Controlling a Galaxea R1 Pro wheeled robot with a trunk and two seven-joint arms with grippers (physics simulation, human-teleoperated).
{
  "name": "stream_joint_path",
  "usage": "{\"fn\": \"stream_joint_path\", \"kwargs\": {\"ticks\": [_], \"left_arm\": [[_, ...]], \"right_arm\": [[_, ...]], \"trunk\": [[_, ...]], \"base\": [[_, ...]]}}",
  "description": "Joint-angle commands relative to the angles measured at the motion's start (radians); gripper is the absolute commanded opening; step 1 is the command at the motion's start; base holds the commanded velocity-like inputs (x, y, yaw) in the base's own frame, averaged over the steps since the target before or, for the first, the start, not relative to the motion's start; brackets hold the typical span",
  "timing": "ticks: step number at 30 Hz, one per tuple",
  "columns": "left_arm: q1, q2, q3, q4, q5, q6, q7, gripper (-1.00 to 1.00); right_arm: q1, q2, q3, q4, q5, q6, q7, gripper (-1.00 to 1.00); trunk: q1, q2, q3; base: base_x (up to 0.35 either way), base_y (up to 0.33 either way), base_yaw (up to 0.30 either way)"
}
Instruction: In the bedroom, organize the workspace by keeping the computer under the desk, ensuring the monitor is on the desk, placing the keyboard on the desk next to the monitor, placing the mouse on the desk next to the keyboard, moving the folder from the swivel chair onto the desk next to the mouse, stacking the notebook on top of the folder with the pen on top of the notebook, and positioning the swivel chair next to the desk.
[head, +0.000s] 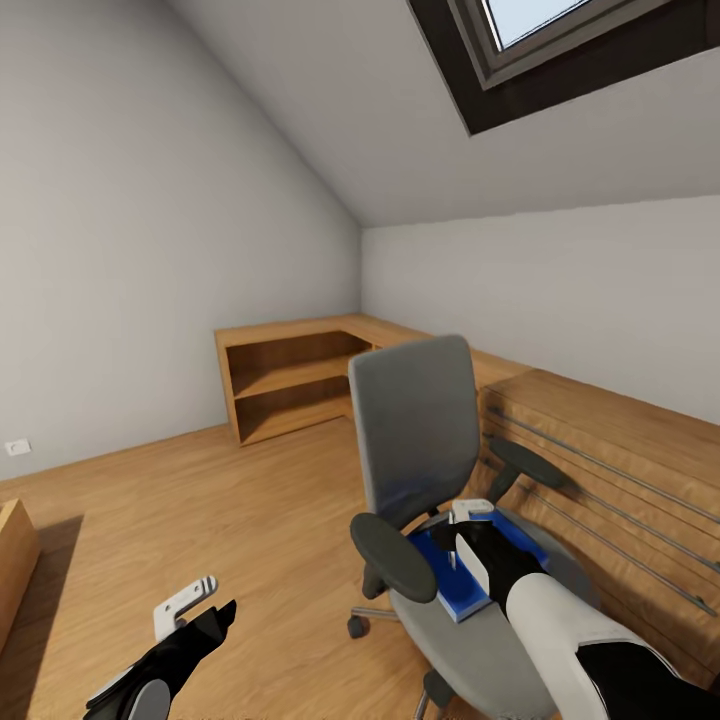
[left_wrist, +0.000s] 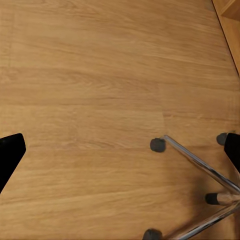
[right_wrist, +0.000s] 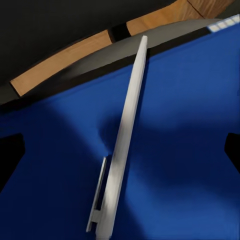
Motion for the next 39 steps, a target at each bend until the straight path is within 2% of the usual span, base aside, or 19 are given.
{"fn": "stream_joint_path", "kwargs": {"ticks": [1, 11, 39], "left_arm": [[0.000, -0.001, 0.001, -0.002, 0.011, 0.003, 0.007, 1.00], [0.000, -0.001, 0.001, -0.002, 0.011, 0.003, 0.007, 1.00], [0.000, -0.001, 0.001, -0.002, 0.011, 0.004, 0.007, 1.00]], "right_arm": [[-0.001, 0.000, 0.005, -0.002, -0.002, 0.006, -0.004, 1.00], [-0.001, 0.000, 0.006, -0.001, -0.002, 0.018, -0.004, 1.00], [-0.001, 0.000, 0.006, -0.002, -0.003, 0.026, -0.004, 1.00]], "trunk": [[0.004, -0.008, -0.004], [0.042, -0.078, -0.035], [0.042, -0.078, -0.035]], "base": [[0.000, 0.000, 0.000], [0.000, 0.000, 0.000], [0.000, 0.000, 0.000]]}}
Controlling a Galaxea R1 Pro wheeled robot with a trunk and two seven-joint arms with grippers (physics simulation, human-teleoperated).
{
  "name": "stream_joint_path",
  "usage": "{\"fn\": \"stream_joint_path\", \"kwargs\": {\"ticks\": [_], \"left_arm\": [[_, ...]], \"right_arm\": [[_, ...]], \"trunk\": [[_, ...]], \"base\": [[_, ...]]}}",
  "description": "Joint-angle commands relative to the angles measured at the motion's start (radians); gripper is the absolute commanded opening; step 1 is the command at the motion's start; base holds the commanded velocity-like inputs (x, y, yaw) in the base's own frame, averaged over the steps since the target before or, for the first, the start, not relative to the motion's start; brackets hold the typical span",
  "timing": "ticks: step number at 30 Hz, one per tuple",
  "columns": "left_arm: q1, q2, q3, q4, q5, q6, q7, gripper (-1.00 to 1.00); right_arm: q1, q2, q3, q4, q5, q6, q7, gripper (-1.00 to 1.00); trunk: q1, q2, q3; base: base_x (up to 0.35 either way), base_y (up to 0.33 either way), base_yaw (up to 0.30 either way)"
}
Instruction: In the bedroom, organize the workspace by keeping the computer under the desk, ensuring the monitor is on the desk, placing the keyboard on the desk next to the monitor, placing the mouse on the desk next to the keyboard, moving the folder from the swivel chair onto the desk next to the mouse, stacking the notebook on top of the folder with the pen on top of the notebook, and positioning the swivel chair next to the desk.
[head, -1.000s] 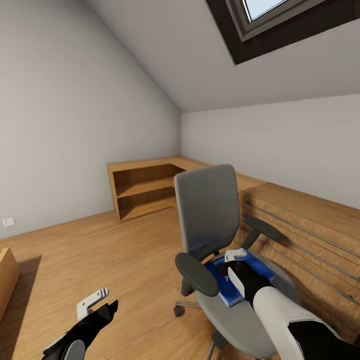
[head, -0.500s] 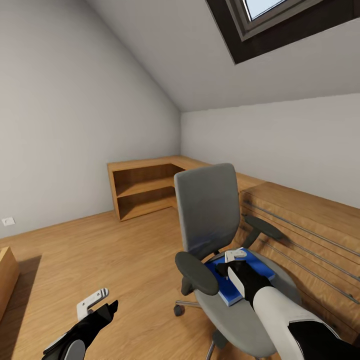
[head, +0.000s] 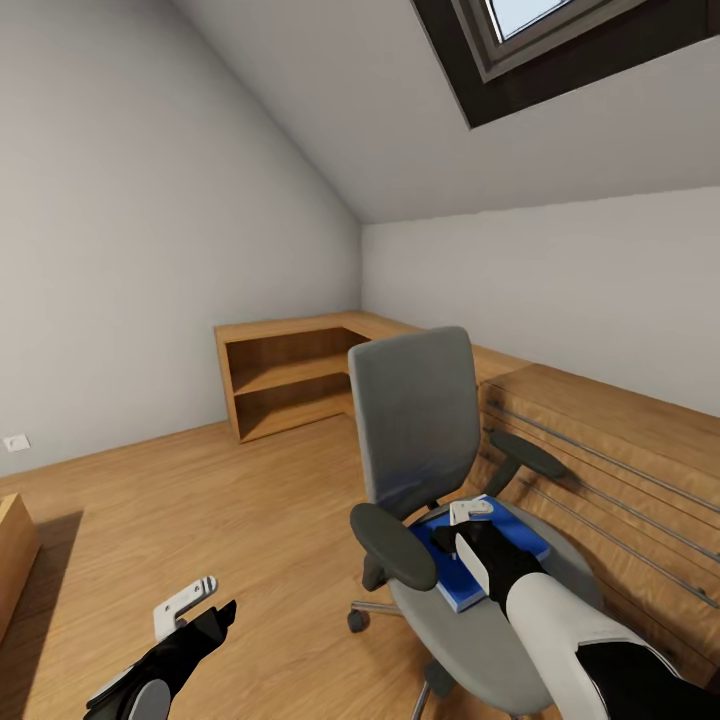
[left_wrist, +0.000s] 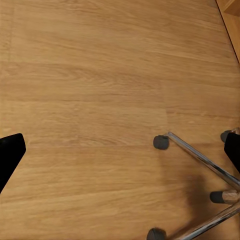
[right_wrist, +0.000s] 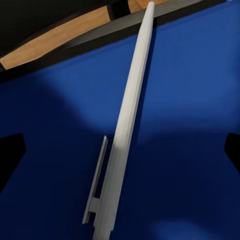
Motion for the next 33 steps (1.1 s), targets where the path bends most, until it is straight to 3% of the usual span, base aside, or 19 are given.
{"fn": "stream_joint_path", "kwargs": {"ticks": [1, 9, 33], "left_arm": [[0.000, -0.001, 0.001, -0.002, 0.011, 0.003, 0.007, 1.00], [0.000, -0.001, 0.001, -0.002, 0.011, 0.003, 0.007, 1.00], [0.000, -0.001, 0.001, -0.002, 0.011, 0.003, 0.007, 1.00]], "right_arm": [[0.000, 0.000, 0.005, -0.002, -0.002, 0.006, -0.004, 1.00], [0.000, 0.000, 0.005, -0.001, -0.002, 0.006, -0.004, 1.00], [0.001, 0.000, 0.005, 0.000, -0.002, 0.006, -0.004, 1.00]], "trunk": [[0.000, 0.000, -0.001], [0.023, -0.042, -0.020], [0.023, -0.042, -0.020]], "base": [[0.000, 0.000, 0.000], [0.000, 0.000, 0.000], [0.000, 0.000, 0.000]]}}
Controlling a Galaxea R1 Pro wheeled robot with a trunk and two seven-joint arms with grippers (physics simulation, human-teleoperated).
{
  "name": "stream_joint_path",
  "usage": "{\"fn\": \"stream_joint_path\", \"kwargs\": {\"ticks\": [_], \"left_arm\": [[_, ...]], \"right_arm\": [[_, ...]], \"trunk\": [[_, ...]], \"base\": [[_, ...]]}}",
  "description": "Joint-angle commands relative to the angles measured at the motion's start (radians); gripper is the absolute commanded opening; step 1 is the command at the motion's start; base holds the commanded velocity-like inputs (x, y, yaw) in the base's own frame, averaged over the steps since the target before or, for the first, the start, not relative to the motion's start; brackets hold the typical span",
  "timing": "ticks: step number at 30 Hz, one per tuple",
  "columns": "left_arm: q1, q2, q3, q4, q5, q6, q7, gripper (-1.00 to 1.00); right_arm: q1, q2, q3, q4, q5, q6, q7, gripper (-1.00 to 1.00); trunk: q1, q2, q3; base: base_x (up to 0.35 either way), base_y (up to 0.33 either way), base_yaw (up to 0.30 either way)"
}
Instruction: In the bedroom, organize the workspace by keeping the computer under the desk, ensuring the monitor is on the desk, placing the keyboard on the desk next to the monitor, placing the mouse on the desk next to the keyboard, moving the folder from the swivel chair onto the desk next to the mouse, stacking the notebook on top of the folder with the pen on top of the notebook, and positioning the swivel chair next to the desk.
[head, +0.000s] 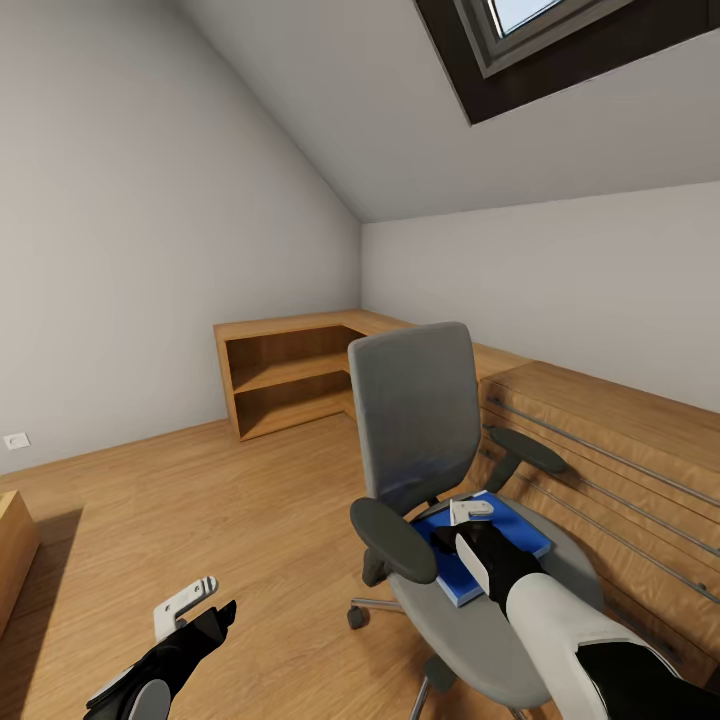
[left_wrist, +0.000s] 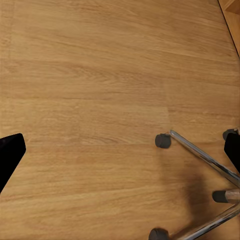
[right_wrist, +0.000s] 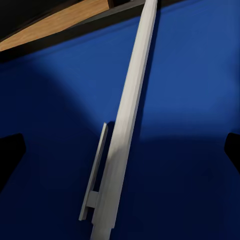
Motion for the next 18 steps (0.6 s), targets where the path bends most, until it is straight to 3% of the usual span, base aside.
{"fn": "stream_joint_path", "kwargs": {"ticks": [1, 18], "left_arm": [[0.000, -0.001, 0.001, -0.002, 0.011, 0.003, 0.007, 1.00], [0.000, -0.001, 0.001, -0.002, 0.012, 0.003, 0.007, 1.00]], "right_arm": [[0.000, 0.000, 0.005, -0.002, -0.002, 0.006, -0.004, 1.00], [-0.001, 0.000, 0.005, -0.001, -0.001, 0.008, -0.004, 1.00]], "trunk": [[0.000, 0.000, -0.001], [0.000, 0.000, -0.001]], "base": [[0.000, 0.000, 0.000], [0.000, 0.000, 0.000]]}}
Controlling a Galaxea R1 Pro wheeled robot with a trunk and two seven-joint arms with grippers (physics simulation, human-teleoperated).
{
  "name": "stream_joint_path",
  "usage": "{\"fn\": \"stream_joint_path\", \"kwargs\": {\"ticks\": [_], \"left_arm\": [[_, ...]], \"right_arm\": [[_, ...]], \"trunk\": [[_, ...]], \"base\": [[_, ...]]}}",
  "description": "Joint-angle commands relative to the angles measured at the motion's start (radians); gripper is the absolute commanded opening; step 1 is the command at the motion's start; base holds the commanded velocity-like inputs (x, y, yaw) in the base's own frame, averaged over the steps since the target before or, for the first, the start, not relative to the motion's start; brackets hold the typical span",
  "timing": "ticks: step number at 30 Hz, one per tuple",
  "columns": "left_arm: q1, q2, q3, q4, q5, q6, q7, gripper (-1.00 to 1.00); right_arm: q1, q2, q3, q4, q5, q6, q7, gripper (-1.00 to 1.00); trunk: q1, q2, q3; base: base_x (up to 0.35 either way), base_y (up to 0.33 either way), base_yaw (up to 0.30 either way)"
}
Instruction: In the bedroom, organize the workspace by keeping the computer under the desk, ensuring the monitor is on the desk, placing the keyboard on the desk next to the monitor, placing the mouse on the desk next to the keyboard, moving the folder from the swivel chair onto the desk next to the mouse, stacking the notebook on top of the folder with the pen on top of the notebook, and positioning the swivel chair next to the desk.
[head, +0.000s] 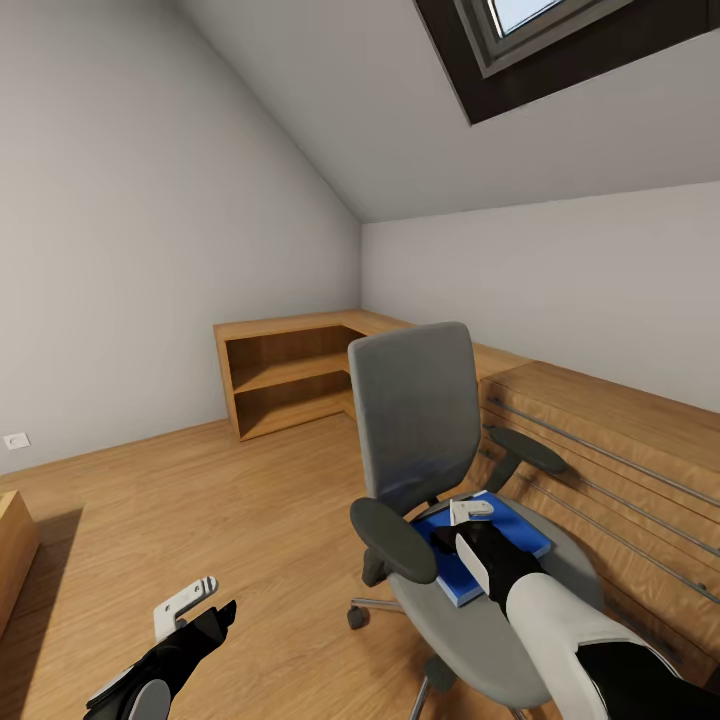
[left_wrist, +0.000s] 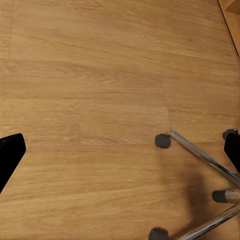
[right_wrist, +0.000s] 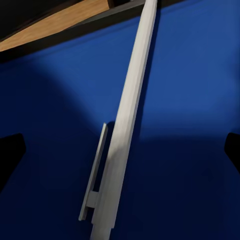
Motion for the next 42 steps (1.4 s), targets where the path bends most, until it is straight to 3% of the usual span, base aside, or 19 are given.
{"fn": "stream_joint_path", "kwargs": {"ticks": [1, 5, 6, 42], "left_arm": [[0.000, -0.001, 0.001, -0.002, 0.011, 0.003, 0.007, 1.00], [0.000, -0.001, 0.001, -0.002, 0.011, 0.003, 0.007, 1.00], [0.000, -0.001, 0.001, -0.002, 0.011, 0.003, 0.007, 1.00], [0.000, -0.001, 0.001, -0.002, 0.011, 0.003, 0.007, 1.00]], "right_arm": [[0.000, 0.000, 0.005, -0.002, -0.002, 0.006, -0.004, 1.00], [0.000, 0.000, 0.005, -0.002, -0.002, 0.006, -0.004, 1.00], [0.000, 0.000, 0.005, -0.002, -0.002, 0.006, -0.004, -1.00], [0.000, -0.002, 0.004, -0.009, -0.001, 0.034, -0.004, -1.00]], "trunk": [[0.000, 0.000, -0.001], [0.000, 0.000, -0.001], [0.000, 0.000, -0.001], [0.000, 0.000, -0.001]], "base": [[0.000, 0.000, 0.000], [0.000, 0.000, 0.000], [0.000, 0.000, 0.000], [0.000, 0.000, 0.000]]}}
